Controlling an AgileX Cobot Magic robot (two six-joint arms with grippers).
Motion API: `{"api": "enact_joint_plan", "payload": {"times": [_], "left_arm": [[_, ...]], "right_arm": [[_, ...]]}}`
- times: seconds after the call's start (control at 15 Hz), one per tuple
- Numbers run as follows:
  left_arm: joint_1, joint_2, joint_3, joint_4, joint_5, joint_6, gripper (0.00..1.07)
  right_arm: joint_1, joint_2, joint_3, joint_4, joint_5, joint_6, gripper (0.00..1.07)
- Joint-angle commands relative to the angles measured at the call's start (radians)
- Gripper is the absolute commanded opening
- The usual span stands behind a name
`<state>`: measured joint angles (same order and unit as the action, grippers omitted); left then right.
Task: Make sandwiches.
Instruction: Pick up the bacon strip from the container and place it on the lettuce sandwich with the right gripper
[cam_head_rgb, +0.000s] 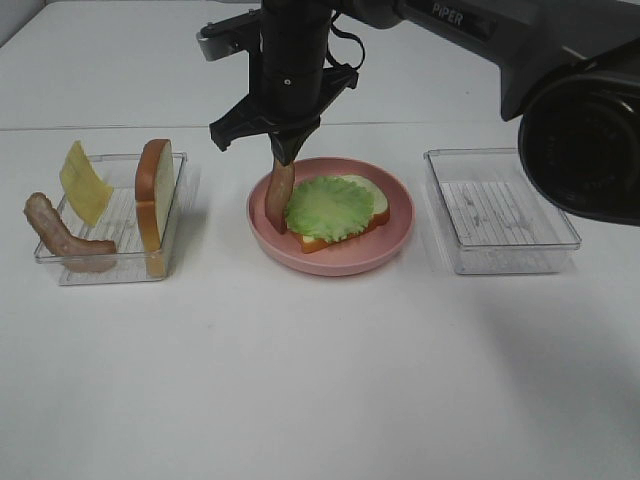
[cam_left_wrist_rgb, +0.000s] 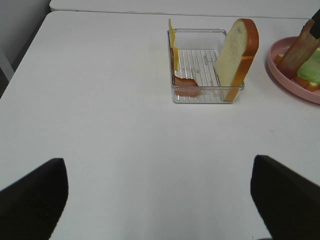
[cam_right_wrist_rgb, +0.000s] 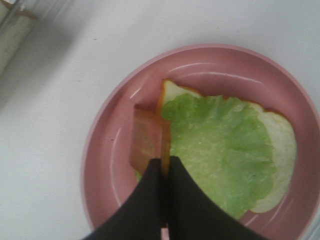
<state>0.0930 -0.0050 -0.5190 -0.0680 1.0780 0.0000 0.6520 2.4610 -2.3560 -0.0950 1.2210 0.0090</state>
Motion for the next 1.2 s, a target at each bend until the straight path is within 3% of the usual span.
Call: {"api": "enact_joint_plan", "payload": {"times": [0.07,0.47,0.93,1.0,1.07,1.13,1.2], "left_arm": [[0.002,-0.016,0.001,-0.007,-0.004,0.0,0.91],[0.002,-0.016,0.001,-0.007,-0.004,0.0,0.91],[0.002,-0.016,0.001,-0.007,-0.004,0.0,0.91],[0.002,-0.016,0.001,-0.007,-0.004,0.0,0.91],[0.002,-0.016,0.001,-0.007,-0.004,0.0,0.91],[0.002,-0.016,0.001,-0.007,-0.004,0.0,0.91],[0.002,-0.016,0.001,-0.007,-0.004,0.0,0.91]], "right_arm": [[-0.009,0.001,0.003,-0.054,0.075,0.005,0.0],[-0.077,0.016,0.003,-0.071,0.072,0.019,0.0],[-0.088,0.063,0.003,-0.089,0.074,0.02,0.03],[-0.088,0.063,0.003,-0.096,0.074,0.02,0.08],[-0.088,0.063,0.003,-0.1,0.074,0.021,0.24],[-0.088,0.063,0.003,-0.1,0.074,0.02,0.46],[-0.088,0.063,0.003,-0.103,0.071,0.018,0.81]]}}
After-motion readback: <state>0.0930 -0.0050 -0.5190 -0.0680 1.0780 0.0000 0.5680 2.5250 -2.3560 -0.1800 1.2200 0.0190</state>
